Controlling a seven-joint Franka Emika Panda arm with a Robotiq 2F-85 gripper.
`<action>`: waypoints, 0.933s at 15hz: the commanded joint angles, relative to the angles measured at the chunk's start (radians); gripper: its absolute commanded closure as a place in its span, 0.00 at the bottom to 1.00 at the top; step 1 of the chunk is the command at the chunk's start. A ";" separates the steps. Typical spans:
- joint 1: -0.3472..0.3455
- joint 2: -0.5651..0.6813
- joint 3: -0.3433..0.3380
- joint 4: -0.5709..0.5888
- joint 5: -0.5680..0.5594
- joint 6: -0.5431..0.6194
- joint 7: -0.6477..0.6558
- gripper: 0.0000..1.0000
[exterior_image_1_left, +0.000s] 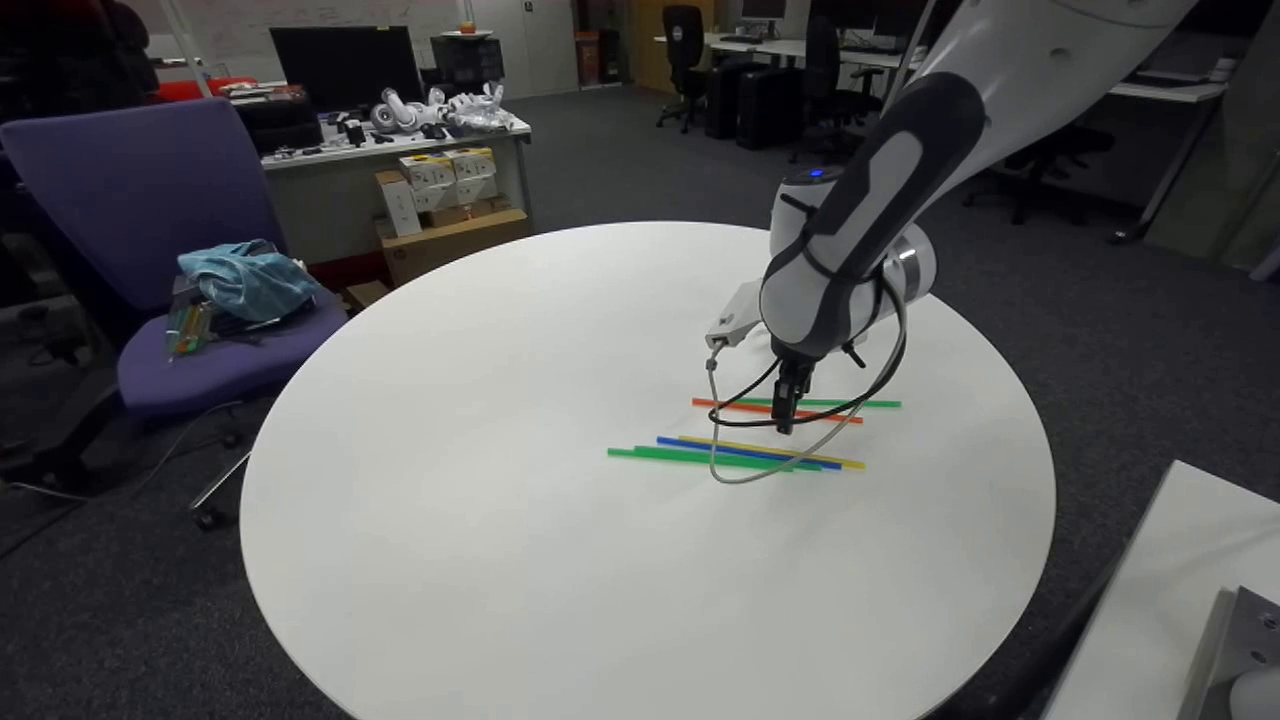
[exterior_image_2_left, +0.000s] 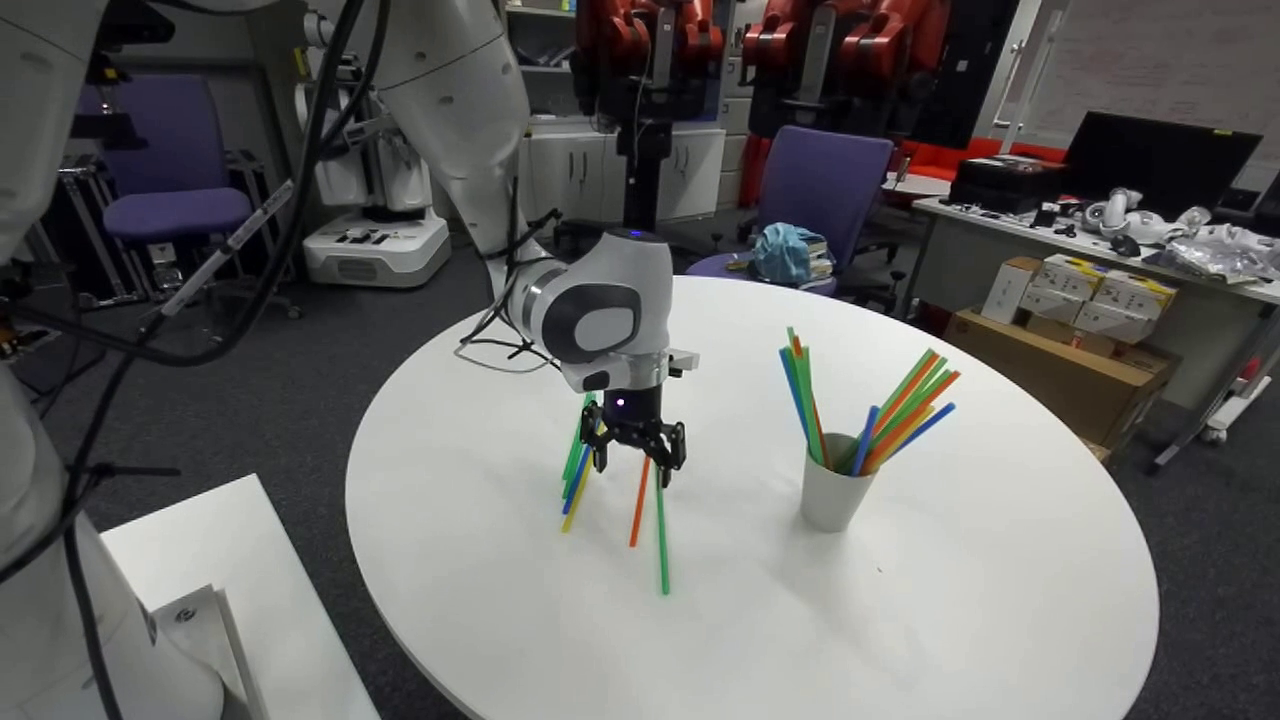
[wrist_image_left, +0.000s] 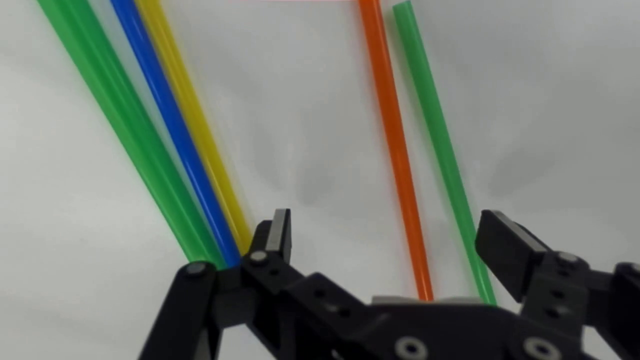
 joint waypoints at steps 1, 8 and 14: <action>-0.083 -0.010 0.079 -0.014 0.024 0.023 -0.018 0.00; -0.216 -0.014 0.190 -0.010 0.072 0.013 -0.176 0.00; -0.245 -0.052 0.201 -0.023 0.092 0.015 -0.288 0.00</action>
